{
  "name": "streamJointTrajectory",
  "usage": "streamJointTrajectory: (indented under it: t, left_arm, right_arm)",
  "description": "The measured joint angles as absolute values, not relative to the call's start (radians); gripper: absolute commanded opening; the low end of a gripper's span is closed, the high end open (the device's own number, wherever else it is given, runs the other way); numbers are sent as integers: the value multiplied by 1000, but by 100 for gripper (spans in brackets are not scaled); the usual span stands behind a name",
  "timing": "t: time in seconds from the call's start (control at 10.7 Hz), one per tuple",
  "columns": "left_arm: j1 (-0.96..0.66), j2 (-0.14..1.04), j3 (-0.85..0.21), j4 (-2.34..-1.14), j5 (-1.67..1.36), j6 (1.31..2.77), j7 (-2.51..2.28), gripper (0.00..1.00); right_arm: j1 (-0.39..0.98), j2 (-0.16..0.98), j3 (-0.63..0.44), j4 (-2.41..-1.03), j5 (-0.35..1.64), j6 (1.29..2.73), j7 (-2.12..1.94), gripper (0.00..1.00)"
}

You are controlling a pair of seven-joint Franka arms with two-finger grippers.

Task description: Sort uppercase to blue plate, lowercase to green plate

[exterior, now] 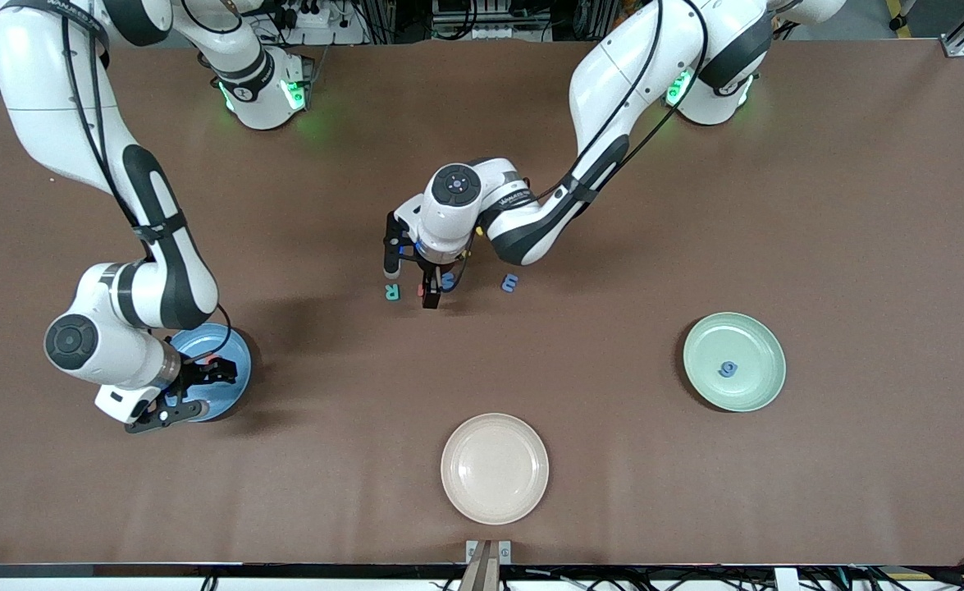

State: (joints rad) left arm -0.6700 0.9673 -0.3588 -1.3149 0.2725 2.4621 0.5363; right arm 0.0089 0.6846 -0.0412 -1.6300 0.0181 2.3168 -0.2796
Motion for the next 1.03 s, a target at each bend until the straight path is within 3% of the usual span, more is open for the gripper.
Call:
streamJointTrajectory:
  t: [0.47,1.03]
  left_arm:
    - [-695,1030,-342,-1251,273,2469,545,100]
    - [-710,1056,-334,-1231,273,2469,545,100]
  right_arm:
    - [-151,684,-48,-1606,18,2317,-278,100]
    - [-170,686,-39,-1605,17,2317,-277,100]
